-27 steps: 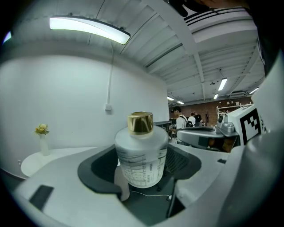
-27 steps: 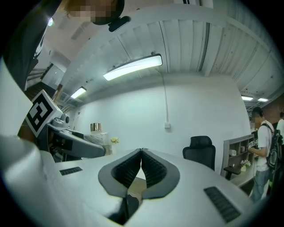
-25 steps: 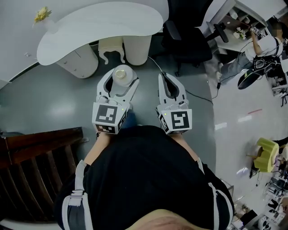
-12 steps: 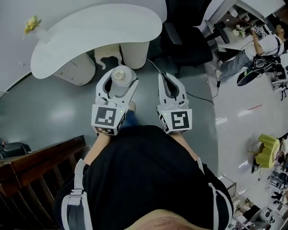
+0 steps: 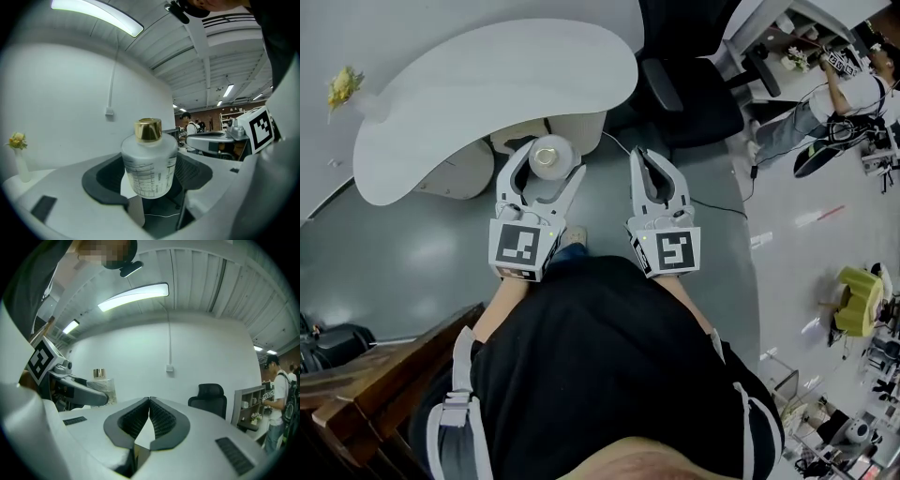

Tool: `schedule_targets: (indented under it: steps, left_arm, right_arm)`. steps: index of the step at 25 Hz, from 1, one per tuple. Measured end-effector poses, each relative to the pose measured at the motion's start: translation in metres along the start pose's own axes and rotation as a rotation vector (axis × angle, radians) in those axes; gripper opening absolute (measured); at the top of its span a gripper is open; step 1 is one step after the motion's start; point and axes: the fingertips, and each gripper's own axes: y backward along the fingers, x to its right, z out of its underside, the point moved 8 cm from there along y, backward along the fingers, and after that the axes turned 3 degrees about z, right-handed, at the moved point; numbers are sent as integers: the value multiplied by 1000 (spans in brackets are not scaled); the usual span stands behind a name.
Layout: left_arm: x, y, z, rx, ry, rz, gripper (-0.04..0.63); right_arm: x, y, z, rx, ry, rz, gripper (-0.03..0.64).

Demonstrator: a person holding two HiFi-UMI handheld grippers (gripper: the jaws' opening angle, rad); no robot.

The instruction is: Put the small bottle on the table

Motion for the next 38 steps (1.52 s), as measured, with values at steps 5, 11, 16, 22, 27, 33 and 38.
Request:
schedule_targets:
  steps: [5,11,16,22,27,33,38]
  left_arm:
    - [-27,-24,5,-21,12,47,328]
    - [-52,-40,5,-20,18,87,328]
    - [-62,-45,11,-33,27,105,328]
    - [-68,-47,17,-33,43,110,328]
    - [-73,-48,17,-34,45,98,328]
    - [-85,-57,21,-26,49,72,328]
    - [-93,-86,23,-28,65,57,328]
  right_arm:
    - [1,-34,5,1,-2,34,23]
    - [-3,-60,6,-9,1,66,23]
    - [-7,-66,9,-24,11,80,23]
    - [-10,-72,13,-37,13,82,23]
    - [-10,-80,13,-35,13,66,23]
    - [-9,-101,15,-13,35,28,23]
    - [11,-130,24,-14,28,-6,23]
